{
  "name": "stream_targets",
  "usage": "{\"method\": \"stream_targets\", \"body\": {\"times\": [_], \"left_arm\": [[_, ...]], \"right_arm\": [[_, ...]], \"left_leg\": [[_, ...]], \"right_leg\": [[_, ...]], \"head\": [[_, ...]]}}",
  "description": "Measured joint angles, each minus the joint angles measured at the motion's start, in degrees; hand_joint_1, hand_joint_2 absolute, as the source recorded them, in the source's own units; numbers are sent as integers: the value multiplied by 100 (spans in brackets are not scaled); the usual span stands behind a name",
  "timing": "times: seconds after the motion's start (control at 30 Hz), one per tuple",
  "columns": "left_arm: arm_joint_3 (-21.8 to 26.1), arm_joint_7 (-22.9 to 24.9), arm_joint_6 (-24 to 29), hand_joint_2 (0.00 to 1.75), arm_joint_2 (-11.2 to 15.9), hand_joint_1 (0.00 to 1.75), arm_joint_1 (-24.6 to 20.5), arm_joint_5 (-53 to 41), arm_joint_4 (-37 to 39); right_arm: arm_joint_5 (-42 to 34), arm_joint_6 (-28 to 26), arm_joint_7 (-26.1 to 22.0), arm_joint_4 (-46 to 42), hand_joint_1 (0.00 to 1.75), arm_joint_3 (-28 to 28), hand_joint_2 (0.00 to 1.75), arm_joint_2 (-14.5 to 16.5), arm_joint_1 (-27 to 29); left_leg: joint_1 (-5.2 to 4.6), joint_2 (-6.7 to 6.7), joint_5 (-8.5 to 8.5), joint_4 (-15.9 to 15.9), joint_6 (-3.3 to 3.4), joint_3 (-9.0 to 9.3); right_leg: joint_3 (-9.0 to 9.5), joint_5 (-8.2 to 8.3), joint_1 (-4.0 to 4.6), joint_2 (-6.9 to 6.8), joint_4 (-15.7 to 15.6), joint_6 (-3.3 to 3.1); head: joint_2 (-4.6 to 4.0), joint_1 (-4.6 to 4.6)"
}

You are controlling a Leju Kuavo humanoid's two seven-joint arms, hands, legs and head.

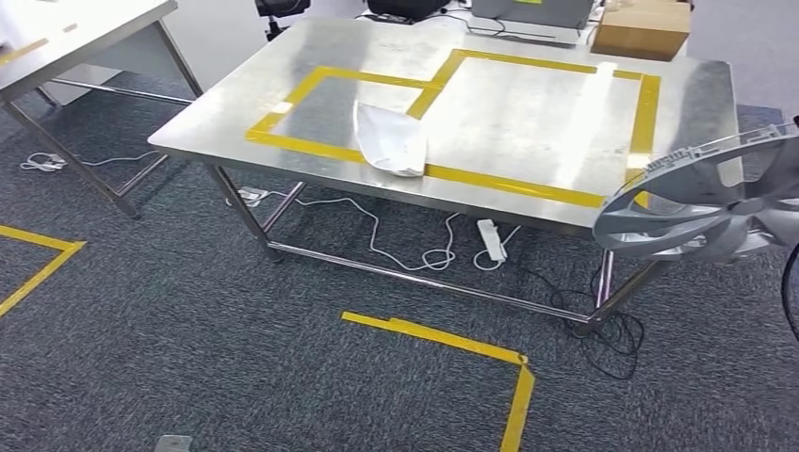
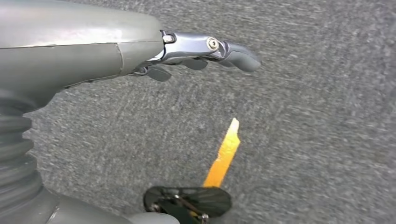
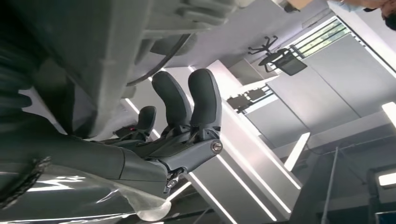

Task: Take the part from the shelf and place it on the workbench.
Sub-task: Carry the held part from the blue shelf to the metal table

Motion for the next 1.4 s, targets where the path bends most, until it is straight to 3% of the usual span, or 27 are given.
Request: {"method": "stream_targets", "body": {"times": [0.07, 0.13, 0.17, 0.2, 0.27, 0.33, 0.47, 0.53, 0.6, 0.63, 0.67, 0.7, 0.77, 0.83, 0.97, 1.03, 1.1, 1.13, 1.17, 1.2, 1.3, 1.33, 1.4], "left_arm": [[0, 0, -1, 175, -7, 0, 2, 0, 0], [0, 0, -2, 175, -10, 0, 9, 1, 0], [0, 0, -2, 175, -10, 0, 11, 1, 0], [0, 0, -2, 175, -10, 0, 11, 1, 0], [2, 0, -2, 175, -4, 0, 10, 0, 0], [5, -1, 0, 175, 1, 0, 8, -2, 0], [12, 0, 4, 175, -5, 0, 2, -5, 0], [15, 0, 5, 175, -5, 0, 1, -6, 0], [20, 0, 4, 175, -5, 0, 4, -6, 0], [21, 0, 4, 175, -9, 0, 5, -6, 0], [22, 0, 3, 175, -14, 0, 5, -7, 0], [21, 0, 3, 175, -21, 0, 5, -7, 0], [21, 0, 3, 175, -24, 0, 1, -9, 0], [23, 1, 3, 175, -16, 0, -1, -15, 0], [24, 0, -7, 175, -5, 0, -9, -26, 0], [25, -3, -30, 175, -4, 0, -21, -30, 0], [26, -4, -50, 175, -7, 0, -25, -38, 0], [26, -4, -56, 175, -8, 0, -25, -45, 0], [26, -4, -61, 175, -8, 0, -25, -54, 0], [26, -4, -64, 175, -7, 0, -27, -63, 0], [28, -4, -67, 175, 5, 0, -33, -80, 0], [29, -3, -67, 175, 10, 0, -35, -85, 0], [30, -1, -71, 175, 18, 0, -44, -96, 0]], "right_arm": [[1, 1, -1, -1, 175, 4, 175, 1, 0], [1, 2, -2, -1, 175, 8, 175, 2, 7], [1, 2, -2, -1, 175, 8, 175, 2, 10], [1, 2, -2, -2, 175, 8, 175, 2, 11], [-2, 2, -2, -3, 175, 6, 175, 2, 8], [-5, 2, -4, -3, 175, 5, 175, 2, 10], [-21, 2, -7, -3, 175, -8, 175, -5, 33], [-28, 2, -7, -3, 175, -16, 175, -10, 20], [-33, 3, -7, -1, 175, -19, 175, -11, 30], [-33, 4, -6, 1, 175, -19, 175, -11, 50], [-33, 4, -6, 3, 175, -19, 175, -11, 67], [-29, 2, -7, 3, 175, -19, 175, -11, 74], [22, -7, -16, 1, 175, -22, 175, -10, 60], [138, -19, -33, -2, 175, -12, 175, -7, 44], [341, -21, -62, -2, 175, 69, 175, 8, 36], [399, -7, -87, -4, 175, 131, 175, 37, -2], [451, 22, -123, -5, 175, 223, 175, 86, -23], [478, 39, -142, -5, 175, 278, 175, 115, -26], [503, 57, -160, -6, 175, 336, 175, 146, -28], [527, 71, -175, -12, 175, 391, 175, 176, -31], [598, 92, -222, -69, 175, 550, 175, 281, -89], [628, 95, -240, -90, 175, 614, 175, 330, -123], [701, 98, -266, -135, 175, 754, 175, 435, -169]], "left_leg": [[34, -30, -365, 763, -59, -336], [55, -30, -503, 1290, -74, -586], [58, -32, -408, 1240, -65, -569], [59, -45, -220, 968, -43, -447], [53, -140, 163, 162, 36, -75], [41, -217, 283, -310, 90, 135], [42, -154, 324, -463, 160, 169], [55, -110, 363, -523, 204, 184], [48, -77, 364, -523, 220, 177], [45, -59, 363, -519, 221, 177], [44, -45, 359, -513, 219, 176], [46, -34, 352, -502, 211, 177], [39, -16, 316, -452, 168, 169], [14, -2, 286, -388, 116, 139], [6, -4, 210, -287, 37, 93], [31, -25, -63, 155, -38, -95], [56, -30, -391, 901, -82, -437], [62, -31, -453, 1159, -83, -563], [63, -33, -410, 1233, -71, -611], [60, -37, -261, 1079, -45, -557], [21, -79, 282, 8, 100, -101], [6, -89, 342, -217, 135, -4], [-11, -91, 336, -349, 160, 43]], "right_leg": [[-1, 0, -1, 43, 1, -32], [-2, 0, 1, 96, 1, -34], [0, 1, 2, 124, 1, -33], [3, 2, 2, 152, 1, -31], [0, 7, 7, 206, 3, -15], [-27, 25, 9, 251, 1, 31], [-111, -9, -13, 242, 42, 158], [-339, -293, -11, 166, 511, 177], [-670, -613, -7, 143, 1248, 194], [-770, -661, -7, 139, 1470, 204], [-772, -604, -9, 132, 1483, 214], [-661, -452, -12, 117, 1270, 221], [-253, -137, -12, 48, 516, 239], [2, -46, 1, 12, 67, 199], [7, -60, -6, 48, 47, 66], [11, -52, -17, 52, 41, 8], [9, -54, -6, 65, 43, -20], [10, -56, 2, 75, 44, -24], [11, -57, 10, 86, 45, -26], [14, -58, 21, 97, 45, -27], [11, -57, 45, 126, 44, -23], [0, -50, 47, 135, 42, -10], [-16, -29, 43, 149, 23, 32]], "head": [[1, -16], [1, -16], [0, -16], [0, -16], [1, -14], [0, -11], [-1, 3], [0, 25], [0, 33], [-1, 32], [-1, 33], [-1, 32], [-1, 37], [1, 40], [0, 27], [0, 11], [-1, 2], [0, 1], [0, -1], [0, -2], [0, 3], [0, 1], [1, -2]]}}
